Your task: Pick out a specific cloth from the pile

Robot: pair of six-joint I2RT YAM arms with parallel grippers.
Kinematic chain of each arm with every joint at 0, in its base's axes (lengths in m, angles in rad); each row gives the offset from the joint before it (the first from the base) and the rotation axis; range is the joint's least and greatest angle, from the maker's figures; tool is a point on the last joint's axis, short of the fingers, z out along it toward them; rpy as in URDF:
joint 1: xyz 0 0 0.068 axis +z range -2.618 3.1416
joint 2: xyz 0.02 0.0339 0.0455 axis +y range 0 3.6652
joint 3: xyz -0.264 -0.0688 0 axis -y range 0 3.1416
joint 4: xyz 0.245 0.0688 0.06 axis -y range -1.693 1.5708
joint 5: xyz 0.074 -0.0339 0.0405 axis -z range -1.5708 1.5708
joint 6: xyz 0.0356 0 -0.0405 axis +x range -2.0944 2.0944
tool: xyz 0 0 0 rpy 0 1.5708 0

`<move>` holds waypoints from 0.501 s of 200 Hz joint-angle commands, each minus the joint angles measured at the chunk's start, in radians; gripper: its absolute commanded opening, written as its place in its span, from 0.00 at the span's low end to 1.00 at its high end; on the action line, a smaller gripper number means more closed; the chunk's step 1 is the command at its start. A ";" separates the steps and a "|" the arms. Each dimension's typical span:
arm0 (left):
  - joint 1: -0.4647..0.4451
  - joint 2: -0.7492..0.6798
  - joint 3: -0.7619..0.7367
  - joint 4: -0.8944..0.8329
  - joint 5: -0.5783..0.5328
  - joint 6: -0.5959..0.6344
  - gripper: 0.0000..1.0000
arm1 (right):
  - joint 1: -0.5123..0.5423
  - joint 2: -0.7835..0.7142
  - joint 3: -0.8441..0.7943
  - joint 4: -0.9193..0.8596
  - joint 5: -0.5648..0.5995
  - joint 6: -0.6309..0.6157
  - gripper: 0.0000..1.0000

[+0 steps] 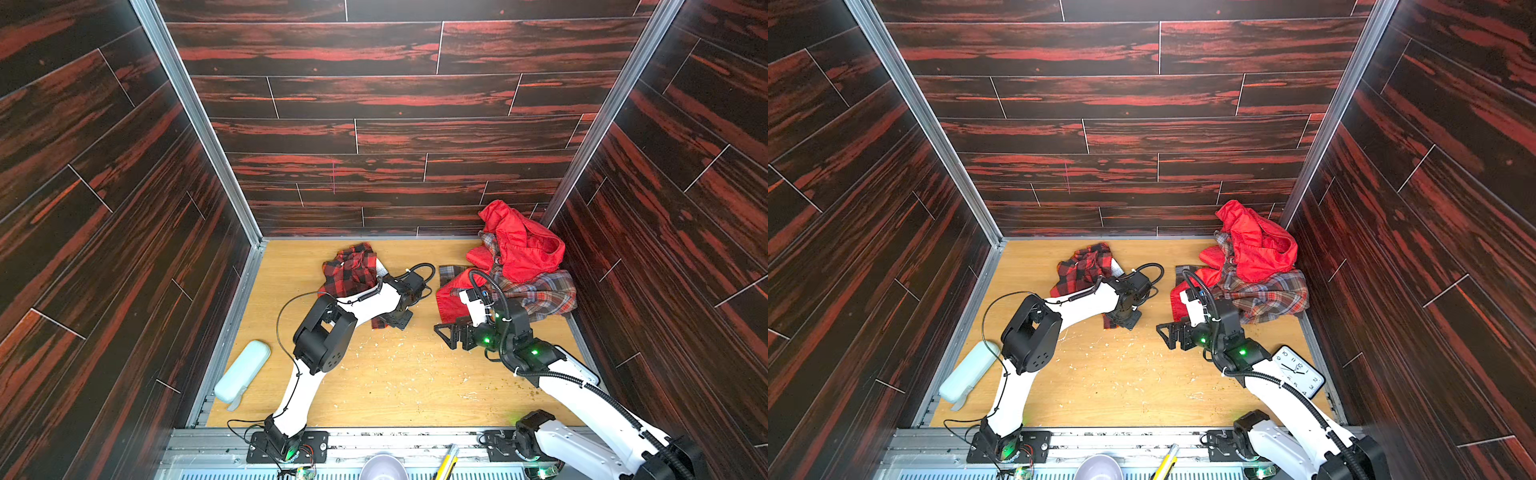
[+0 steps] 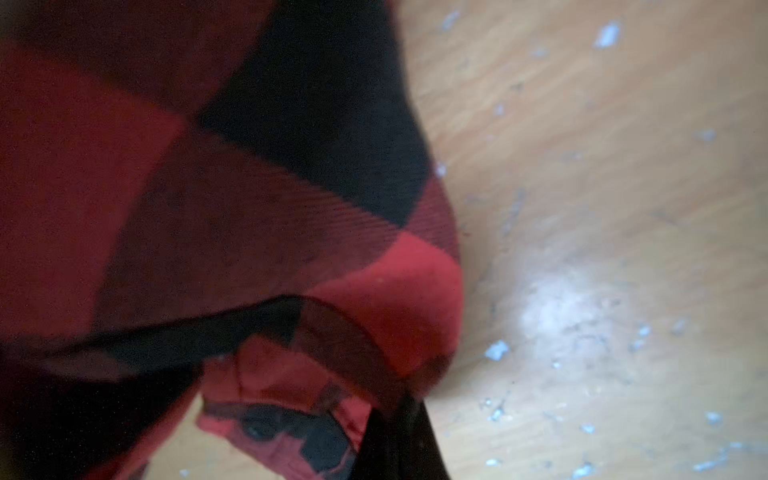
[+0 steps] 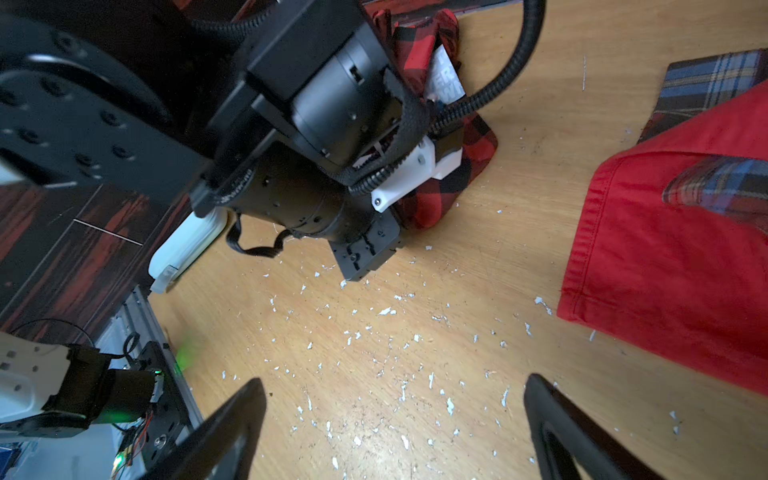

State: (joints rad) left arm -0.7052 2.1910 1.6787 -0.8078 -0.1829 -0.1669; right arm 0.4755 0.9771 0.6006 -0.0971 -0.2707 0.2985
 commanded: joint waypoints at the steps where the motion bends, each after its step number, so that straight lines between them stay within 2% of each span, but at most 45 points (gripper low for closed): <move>1: 0.017 -0.097 0.074 -0.054 0.001 -0.006 0.00 | -0.003 0.023 0.045 0.004 -0.009 -0.020 0.98; 32: 0.034 -0.175 0.255 -0.115 -0.005 0.036 0.00 | -0.003 0.039 0.062 0.014 -0.010 -0.025 0.97; 57: 0.101 -0.200 0.384 -0.191 -0.015 0.059 0.00 | -0.003 0.063 0.078 0.025 -0.027 -0.020 0.97; 100: 0.221 -0.225 0.400 -0.198 -0.164 0.098 0.00 | -0.003 0.061 0.075 0.030 -0.032 -0.012 0.97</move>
State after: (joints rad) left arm -0.5430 1.9732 2.0914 -0.9306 -0.2451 -0.1066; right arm 0.4755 1.0321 0.6556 -0.0780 -0.2825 0.2878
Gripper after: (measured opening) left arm 0.061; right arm 0.975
